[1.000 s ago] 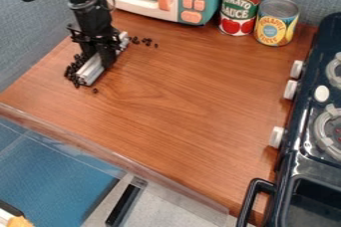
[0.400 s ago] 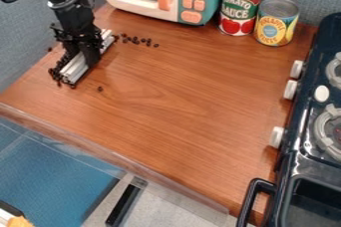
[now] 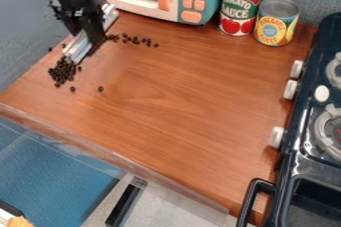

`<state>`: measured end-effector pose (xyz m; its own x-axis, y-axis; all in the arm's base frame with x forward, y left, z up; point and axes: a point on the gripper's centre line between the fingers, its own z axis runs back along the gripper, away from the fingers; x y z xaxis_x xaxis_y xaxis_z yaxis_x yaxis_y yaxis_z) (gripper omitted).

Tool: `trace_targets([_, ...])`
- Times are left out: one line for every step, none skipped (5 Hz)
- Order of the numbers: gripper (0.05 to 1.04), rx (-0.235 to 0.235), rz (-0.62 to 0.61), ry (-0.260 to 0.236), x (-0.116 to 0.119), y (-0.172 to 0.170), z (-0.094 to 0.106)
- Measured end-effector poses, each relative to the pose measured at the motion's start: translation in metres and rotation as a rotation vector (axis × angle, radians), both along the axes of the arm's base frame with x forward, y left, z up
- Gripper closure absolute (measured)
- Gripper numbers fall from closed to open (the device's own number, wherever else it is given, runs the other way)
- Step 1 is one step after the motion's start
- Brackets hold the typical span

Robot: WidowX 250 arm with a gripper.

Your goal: Sweep into pile

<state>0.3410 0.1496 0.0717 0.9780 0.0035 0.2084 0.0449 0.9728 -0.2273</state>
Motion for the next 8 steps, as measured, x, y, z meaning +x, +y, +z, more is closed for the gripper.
trace_targets([0.677, -0.016, -0.040, -0.044, -0.001, -0.022, 0.019])
trace_targets([0.677, 0.004, -0.147, 0.000, -0.012, -0.067, 0.003])
trace_targets([0.677, 0.019, -0.193, 0.029, -0.022, -0.082, -0.013])
trace_targets([0.677, 0.050, -0.209, 0.047, -0.030, -0.079, -0.030])
trace_targets([0.677, 0.068, -0.187, 0.081, -0.038, -0.059, -0.054])
trace_targets([0.677, 0.078, -0.183, 0.093, -0.041, -0.046, -0.062])
trace_targets([0.677, 0.093, -0.168, 0.090, -0.042, -0.035, -0.063])
trace_targets([0.677, 0.109, -0.148, 0.084, -0.043, -0.019, -0.062])
